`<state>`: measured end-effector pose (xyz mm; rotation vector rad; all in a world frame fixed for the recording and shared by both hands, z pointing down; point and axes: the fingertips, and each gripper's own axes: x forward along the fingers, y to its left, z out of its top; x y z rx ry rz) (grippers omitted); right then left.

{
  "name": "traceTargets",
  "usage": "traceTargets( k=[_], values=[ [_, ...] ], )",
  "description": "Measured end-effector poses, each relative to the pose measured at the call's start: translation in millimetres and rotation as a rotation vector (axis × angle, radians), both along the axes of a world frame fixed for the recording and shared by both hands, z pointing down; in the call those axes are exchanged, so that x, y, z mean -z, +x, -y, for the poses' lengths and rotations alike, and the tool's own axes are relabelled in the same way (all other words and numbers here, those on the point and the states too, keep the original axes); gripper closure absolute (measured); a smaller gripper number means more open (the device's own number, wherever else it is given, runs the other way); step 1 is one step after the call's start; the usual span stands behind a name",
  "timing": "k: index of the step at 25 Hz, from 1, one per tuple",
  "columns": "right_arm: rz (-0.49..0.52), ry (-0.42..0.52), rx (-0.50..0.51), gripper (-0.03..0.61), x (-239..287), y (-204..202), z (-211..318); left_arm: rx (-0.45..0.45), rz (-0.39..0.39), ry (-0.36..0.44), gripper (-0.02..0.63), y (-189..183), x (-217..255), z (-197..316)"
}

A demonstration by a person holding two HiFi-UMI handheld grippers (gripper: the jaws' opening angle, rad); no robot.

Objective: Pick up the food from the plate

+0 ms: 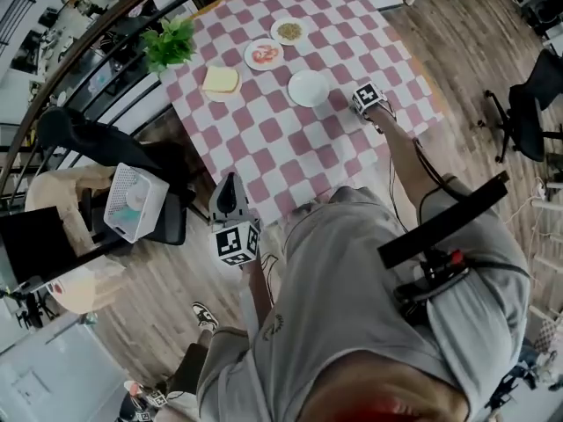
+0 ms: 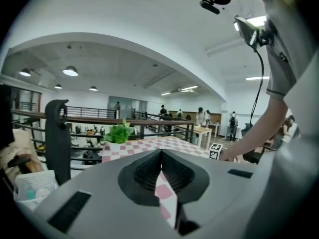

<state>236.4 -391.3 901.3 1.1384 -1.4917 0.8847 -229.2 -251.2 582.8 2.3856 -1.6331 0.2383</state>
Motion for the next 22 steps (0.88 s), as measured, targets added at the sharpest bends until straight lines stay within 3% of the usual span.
traceTargets(
  k=[4, 6, 10, 16, 17, 18, 19, 22],
  values=[
    [0.043, 0.035, -0.029, 0.207, 18.4, -2.7, 11.5, 0.192, -0.030, -0.040, 0.604, -30.6, -8.4, -23.3],
    [0.066, 0.107, -0.010, 0.207, 43.3, -11.0, 16.2, 0.220, -0.039, -0.041, 0.604, -22.9, -8.1, -26.5],
    [0.212, 0.270, 0.069, 0.209, 120.6, -51.0, 6.4, 0.153, -0.024, 0.012, 0.604, 28.0, 13.2, -13.3],
    [0.457, 0.600, 0.209, 0.220, 286.0, -95.7, -18.4, 0.022, -0.018, 0.184, 0.604, 136.1, 87.9, 10.5],
    [0.506, 0.649, 0.234, 0.287, 310.5, -104.9, -27.1, 0.010, -0.022, 0.202, 0.604, 148.5, 95.3, 9.8],
    [0.555, 0.701, 0.257, 0.451, 333.7, -112.6, -36.2, 0.000, -0.026, 0.217, 0.604, 160.1, 100.6, 7.6],
    [0.594, 0.748, 0.282, 0.508, 354.2, -118.1, -45.4, -0.009, -0.029, 0.229, 0.604, 171.4, 104.8, 4.4],
    [0.629, 0.846, 0.364, 0.551, 396.6, -121.7, -71.7, -0.032, -0.031, 0.240, 0.604, 202.6, 114.1, -8.4]
  ],
)
